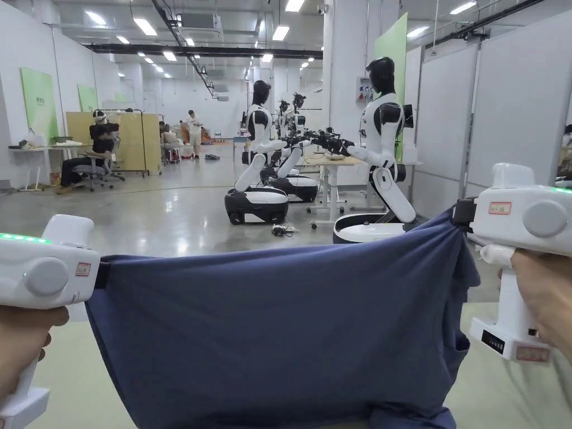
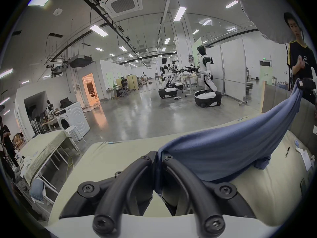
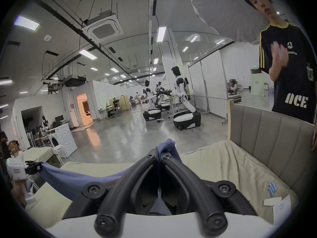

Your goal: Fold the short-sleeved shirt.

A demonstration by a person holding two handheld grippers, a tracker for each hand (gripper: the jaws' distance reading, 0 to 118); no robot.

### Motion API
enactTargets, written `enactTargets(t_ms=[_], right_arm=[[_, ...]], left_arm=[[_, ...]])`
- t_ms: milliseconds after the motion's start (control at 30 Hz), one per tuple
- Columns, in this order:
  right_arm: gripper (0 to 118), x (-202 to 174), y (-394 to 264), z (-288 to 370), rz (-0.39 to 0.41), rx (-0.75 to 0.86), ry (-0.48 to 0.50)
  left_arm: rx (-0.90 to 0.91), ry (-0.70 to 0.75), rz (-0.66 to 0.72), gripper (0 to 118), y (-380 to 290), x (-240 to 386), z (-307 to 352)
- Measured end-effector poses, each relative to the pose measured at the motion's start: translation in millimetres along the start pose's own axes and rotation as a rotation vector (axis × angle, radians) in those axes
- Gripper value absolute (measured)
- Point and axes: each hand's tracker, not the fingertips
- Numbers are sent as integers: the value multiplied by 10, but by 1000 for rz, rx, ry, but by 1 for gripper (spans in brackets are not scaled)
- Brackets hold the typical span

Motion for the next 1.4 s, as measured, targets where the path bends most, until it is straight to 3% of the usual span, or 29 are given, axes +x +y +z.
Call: enactTargets(t_ms=[200, 300, 467, 533, 633, 767, 833, 867, 900, 933, 967, 1000, 1067, 1200, 1233, 1267, 1300, 1333, 1400], right_arm=[[1, 72, -242, 1047, 100, -67, 21], [1, 192, -492, 1676, 65, -128, 45], [1, 411, -1299, 2461, 115, -292, 54], [1, 496, -1755, 2604, 179, -387, 46], [1, 623, -2499, 2679, 211, -587, 40], [1, 693, -3217, 2533, 232, -844, -56], [1, 704, -3324, 2506, 210, -837, -54], [7, 707, -3324, 2504, 187, -829, -55], [25, 717, -3298, 2508, 146, -823, -36], [82, 722, -3259, 2519, 115, -817, -17], [114, 695, -3195, 2598, 118, -809, -19], [116, 659, -3139, 2679, 123, -788, -11], [106, 567, -2908, 2973, 118, -598, 17], [109, 245, -2863, 3563, 25, -443, 77], [107, 183, -2926, 3586, 16, -415, 72], [98, 120, -2977, 3673, 1, -380, 81], [65, 74, -3027, 3753, -11, -350, 98], [0, 33, -3065, 3808, -11, -331, 115], [0, -158, -3205, 3809, 54, -365, 64]], left_arm=[[-8, -65, 42, 7, -497, -35, 991], [-39, -97, 27, 7, -907, -45, 1593], [-217, -245, 17, 7, -1886, -38, 2285], [-326, -233, -31, 7, -2302, 23, 2370], [-477, -242, -71, 7, -2985, 151, 2402], [-655, -252, -68, 7, -3512, 204, 2204], [-643, -248, -40, 8, -3531, 178, 2169], [-636, -250, -39, 18, -3479, 170, 2180], [-611, -252, -8, 41, -3414, 153, 2213], [-559, -243, 21, 73, -3307, 150, 2368], [-498, -230, 49, 84, -3215, 115, 2497], [-427, -223, 74, 84, -3121, 91, 2672], [-324, -207, 100, 84, -3027, 46, 3002], [-228, -117, 149, 83, -3100, 92, 3480], [-214, -106, 164, 81, -3140, 109, 3552], [-219, -111, 179, 70, -3191, 131, 3621], [-225, -119, 185, 30, -3242, 151, 3655], [-229, -128, 178, 3, -3311, 154, 3632], [-336, -35, 67, 3, -3404, 199, 3532]])
